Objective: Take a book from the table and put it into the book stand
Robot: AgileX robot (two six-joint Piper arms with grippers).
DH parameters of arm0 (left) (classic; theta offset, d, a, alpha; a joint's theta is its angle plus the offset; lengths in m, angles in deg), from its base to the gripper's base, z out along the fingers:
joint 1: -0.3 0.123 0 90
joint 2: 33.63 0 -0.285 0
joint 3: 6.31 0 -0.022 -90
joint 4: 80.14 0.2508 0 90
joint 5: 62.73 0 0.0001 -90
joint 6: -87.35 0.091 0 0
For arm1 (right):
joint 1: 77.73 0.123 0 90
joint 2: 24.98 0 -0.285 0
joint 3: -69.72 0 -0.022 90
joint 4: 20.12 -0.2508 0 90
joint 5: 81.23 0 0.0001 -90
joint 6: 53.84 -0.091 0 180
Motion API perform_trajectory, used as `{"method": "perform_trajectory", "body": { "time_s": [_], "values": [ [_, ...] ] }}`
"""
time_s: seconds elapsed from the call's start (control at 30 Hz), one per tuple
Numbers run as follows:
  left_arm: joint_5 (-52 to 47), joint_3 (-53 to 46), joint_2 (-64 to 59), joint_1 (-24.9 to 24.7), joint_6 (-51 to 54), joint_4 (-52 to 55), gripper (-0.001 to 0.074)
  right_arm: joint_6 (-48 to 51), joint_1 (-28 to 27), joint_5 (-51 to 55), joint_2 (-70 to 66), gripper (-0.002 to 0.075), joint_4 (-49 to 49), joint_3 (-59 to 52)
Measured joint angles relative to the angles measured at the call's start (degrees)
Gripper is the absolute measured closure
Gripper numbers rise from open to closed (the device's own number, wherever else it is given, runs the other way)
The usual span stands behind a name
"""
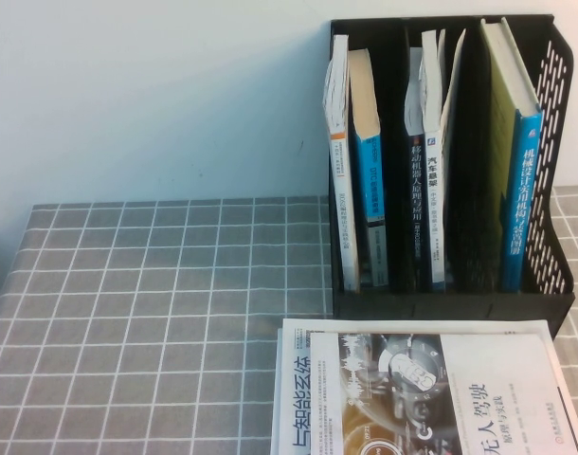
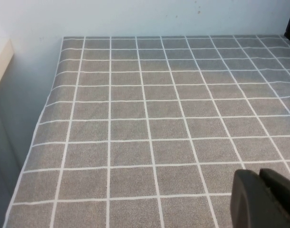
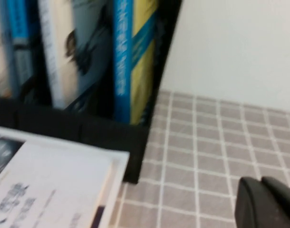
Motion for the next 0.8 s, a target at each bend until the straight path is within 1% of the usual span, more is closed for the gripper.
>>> {"method": "perform_trajectory", "body": {
  "time_s": [0.1,0.2,0.33,0.8],
  "values": [
    [0.0,0.0,0.0,0.0,0.09,-0.1,0.0736,-0.37,-4.14,-5.55,4.53,0.0729,0.12,-5.07],
    [0.0,0.1,0.13,0.0,0.09,-0.1,0.0736,-1.71,-5.46,-5.09,5.12,0.0729,0.2,-7.33],
    [0.0,0.1,0.13,0.0,0.12,-0.1,0.0736,-4.01,-5.45,2.39,5.34,0.0729,1.06,-7.62],
    [0.0,0.1,0.13,0.0,0.22,-0.1,0.0736,-4.8,-5.45,3.22,5.4,0.0729,1.58,-7.44]
  ]
}}
